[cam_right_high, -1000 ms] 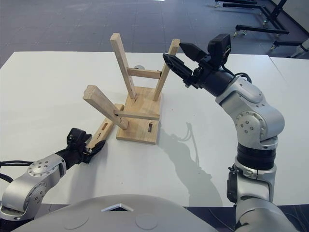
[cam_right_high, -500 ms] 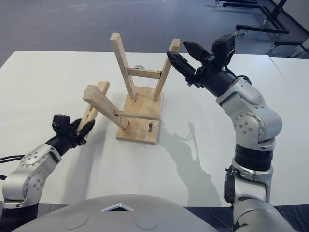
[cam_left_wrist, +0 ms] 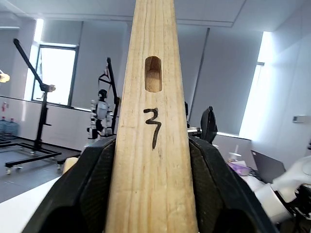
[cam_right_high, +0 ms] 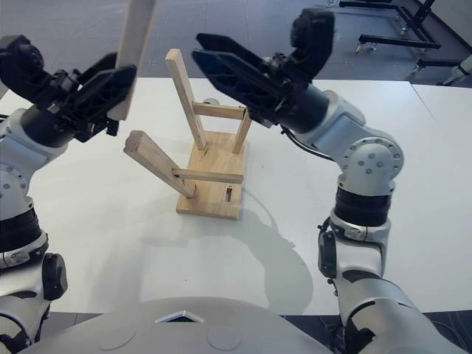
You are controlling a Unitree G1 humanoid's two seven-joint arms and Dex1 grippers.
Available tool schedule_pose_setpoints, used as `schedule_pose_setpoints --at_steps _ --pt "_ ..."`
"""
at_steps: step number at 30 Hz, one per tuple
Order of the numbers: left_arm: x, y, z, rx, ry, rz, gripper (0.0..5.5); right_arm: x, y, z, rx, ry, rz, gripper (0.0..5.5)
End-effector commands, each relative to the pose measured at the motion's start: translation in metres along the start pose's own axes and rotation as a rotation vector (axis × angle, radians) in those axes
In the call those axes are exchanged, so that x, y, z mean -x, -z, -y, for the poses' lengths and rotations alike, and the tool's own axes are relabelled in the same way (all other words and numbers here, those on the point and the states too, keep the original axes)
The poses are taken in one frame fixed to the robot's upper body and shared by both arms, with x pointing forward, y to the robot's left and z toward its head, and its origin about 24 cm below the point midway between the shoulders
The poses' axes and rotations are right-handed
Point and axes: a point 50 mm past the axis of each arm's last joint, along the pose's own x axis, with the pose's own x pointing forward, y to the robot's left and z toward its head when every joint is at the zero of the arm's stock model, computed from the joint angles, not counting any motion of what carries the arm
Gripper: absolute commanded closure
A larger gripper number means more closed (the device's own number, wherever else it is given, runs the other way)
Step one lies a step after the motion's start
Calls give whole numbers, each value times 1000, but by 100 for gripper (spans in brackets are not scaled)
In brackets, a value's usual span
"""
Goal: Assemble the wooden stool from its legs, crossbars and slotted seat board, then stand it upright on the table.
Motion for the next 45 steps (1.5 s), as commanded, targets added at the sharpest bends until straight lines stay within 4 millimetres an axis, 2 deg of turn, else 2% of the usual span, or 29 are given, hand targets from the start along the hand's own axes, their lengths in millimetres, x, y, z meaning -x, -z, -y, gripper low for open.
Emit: schedule_pose_setpoints --at_steps 1,11,20,28,31,32,36,38,40,43,45 --pt "-5 4 2 18 58 -73 344 -14 -6 -3 26 -31 45 191" --pt "-8 9 9 47 120 -112 344 -23 -7 0 32 -12 80 191" --pt "-8 5 8 58 116 -94 344 -18 -13 -14 63 -113 134 339" --pt "-6 -7 -6 -7 15 -68 344 -10 -13 -21 181 -90 91 344" --pt "1 -13 -7 -28 -15 -54 344 -7 -23 -26 235 -75 92 344" --pt "5 -16 -9 -35 -32 -43 307 -7 -27 -28 284 -51 91 344" --pt "18 -29 -10 -85 -96 -18 256 -5 -36 -35 442 -16 120 345" --pt "23 -36 -11 -109 -120 0 256 3 -34 -36 479 -7 41 345" --pt "28 -43 -11 -138 -153 14 256 14 -35 -32 503 33 50 345" --pt "39 -47 -11 -167 -218 26 256 41 -30 -24 546 130 42 345" --pt "48 -48 -8 -184 -274 57 256 64 -36 -24 581 190 2 345"
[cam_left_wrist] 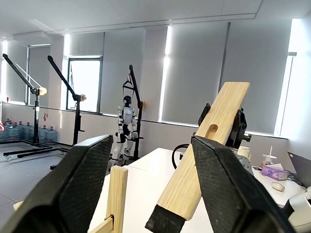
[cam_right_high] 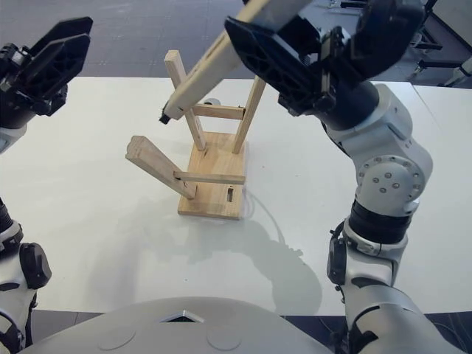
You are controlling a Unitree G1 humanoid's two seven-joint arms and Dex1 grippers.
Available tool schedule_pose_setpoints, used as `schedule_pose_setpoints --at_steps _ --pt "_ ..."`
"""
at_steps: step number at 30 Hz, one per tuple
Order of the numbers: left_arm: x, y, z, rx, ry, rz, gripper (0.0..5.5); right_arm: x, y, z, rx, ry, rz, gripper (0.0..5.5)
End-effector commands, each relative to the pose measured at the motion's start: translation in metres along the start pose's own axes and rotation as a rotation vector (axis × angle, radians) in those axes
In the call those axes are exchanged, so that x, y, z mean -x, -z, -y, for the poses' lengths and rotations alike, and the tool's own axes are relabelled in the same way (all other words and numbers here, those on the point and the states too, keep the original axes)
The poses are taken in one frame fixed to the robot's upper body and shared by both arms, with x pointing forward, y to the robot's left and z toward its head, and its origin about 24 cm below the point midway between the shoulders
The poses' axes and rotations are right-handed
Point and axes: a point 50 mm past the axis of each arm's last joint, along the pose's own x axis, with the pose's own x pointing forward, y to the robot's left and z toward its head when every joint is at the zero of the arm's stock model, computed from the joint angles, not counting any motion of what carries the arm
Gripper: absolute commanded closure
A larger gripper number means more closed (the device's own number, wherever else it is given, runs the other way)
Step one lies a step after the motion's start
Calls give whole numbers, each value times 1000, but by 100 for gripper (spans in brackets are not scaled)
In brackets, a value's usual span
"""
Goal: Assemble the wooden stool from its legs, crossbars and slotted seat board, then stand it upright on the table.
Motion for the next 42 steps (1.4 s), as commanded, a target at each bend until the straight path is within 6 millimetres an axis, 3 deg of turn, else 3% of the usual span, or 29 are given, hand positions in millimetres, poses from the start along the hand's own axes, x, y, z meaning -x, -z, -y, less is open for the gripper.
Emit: schedule_pose_setpoints --at_steps 1,5,11,21,32,42 --pt "19 -6 1 -46 -118 29 256 36 -10 9 73 77 -60 345" --pt "31 7 9 -20 -175 31 256 68 -11 13 51 126 -65 345" --pt "44 18 7 73 -221 50 256 109 30 -3 -18 70 -259 345" --pt "51 36 -9 220 -261 41 256 112 67 -21 -72 -61 -336 345" --pt "50 37 -17 235 -250 37 256 132 105 -36 -84 -1 -337 345" --pt "47 38 -16 242 -227 21 256 133 100 -28 -7 7 -347 345"
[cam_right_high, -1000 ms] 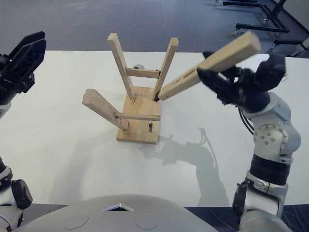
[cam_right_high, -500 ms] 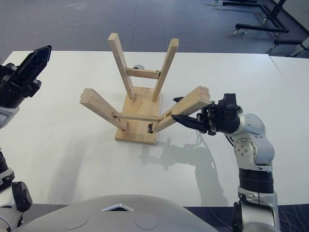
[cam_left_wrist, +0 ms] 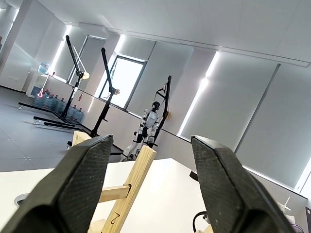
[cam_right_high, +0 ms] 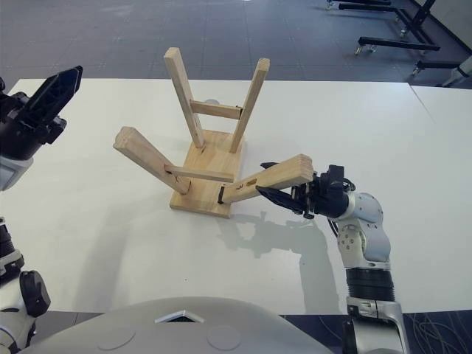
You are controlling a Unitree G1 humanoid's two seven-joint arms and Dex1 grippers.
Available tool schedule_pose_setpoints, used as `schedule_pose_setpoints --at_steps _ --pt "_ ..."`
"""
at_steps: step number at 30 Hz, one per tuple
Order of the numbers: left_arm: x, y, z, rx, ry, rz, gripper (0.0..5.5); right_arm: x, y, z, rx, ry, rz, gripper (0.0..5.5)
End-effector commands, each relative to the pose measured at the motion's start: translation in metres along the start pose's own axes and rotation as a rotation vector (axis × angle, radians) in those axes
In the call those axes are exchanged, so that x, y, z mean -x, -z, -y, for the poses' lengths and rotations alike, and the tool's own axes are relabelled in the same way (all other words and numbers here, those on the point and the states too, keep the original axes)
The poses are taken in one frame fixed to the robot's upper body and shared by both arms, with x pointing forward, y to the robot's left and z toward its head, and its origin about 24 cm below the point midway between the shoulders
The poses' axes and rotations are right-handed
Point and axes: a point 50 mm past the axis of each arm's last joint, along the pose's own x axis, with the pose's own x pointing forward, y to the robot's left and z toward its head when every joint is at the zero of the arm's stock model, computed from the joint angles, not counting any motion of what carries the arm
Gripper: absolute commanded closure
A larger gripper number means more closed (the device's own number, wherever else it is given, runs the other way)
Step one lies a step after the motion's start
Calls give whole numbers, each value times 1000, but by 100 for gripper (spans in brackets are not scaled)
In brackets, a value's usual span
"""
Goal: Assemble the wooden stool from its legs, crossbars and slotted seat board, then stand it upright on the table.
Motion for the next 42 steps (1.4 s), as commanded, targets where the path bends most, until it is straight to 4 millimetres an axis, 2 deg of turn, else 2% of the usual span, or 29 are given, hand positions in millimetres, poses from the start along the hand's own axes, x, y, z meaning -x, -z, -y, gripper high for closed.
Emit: schedule_pose_setpoints --at_steps 1,5,23,34,42 --pt "-2 0 2 -14 6 -25 256 1 -6 8 35 7 -47 345" --pt "0 1 3 -19 0 -14 256 -6 -16 12 61 -16 -41 345" --pt "0 11 2 1 -11 -25 256 -15 -9 10 58 -71 -83 345" --pt "-10 25 8 36 20 -42 256 -24 -3 10 44 -76 -82 345" --pt "-22 15 24 -12 108 -58 256 -27 -3 11 42 -75 -83 345"
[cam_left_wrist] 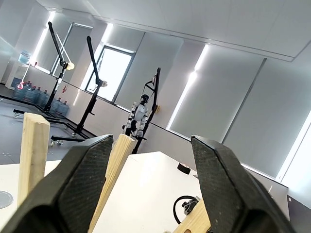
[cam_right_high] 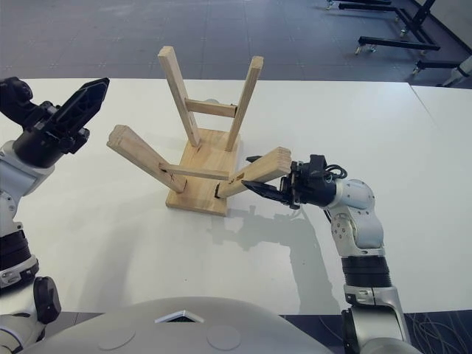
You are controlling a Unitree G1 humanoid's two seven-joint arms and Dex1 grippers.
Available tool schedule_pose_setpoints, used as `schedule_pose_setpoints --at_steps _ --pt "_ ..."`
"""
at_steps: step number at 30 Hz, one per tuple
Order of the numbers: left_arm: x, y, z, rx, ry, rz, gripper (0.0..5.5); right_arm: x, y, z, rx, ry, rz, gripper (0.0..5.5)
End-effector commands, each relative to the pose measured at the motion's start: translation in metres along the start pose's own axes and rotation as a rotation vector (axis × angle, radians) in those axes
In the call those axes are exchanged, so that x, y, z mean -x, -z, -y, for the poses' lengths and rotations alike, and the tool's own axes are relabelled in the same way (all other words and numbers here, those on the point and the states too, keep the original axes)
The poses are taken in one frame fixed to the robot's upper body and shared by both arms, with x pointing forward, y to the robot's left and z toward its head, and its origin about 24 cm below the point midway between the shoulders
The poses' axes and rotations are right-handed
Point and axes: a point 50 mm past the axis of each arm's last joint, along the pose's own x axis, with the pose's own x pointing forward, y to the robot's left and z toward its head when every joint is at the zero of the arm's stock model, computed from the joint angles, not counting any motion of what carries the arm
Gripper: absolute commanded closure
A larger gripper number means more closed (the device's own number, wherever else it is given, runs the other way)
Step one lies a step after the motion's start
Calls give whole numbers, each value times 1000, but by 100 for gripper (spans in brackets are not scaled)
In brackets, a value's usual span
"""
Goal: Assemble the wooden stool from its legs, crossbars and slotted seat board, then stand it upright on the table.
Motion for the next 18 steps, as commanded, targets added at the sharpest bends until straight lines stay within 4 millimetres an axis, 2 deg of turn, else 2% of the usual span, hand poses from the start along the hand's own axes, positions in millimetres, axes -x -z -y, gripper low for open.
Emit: schedule_pose_setpoints --at_steps 1,4,9,18 --pt "-10 -5 9 -37 45 -45 256 -2 -2 3 5 -18 -21 345" --pt "-11 5 10 -47 35 -125 256 -1 -4 5 7 -26 -29 345" --pt "-3 29 -4 -70 -61 -266 256 -5 -6 6 9 -43 -29 345" --pt "1 37 -13 -46 -62 -285 256 -19 10 3 -28 -47 -53 345"
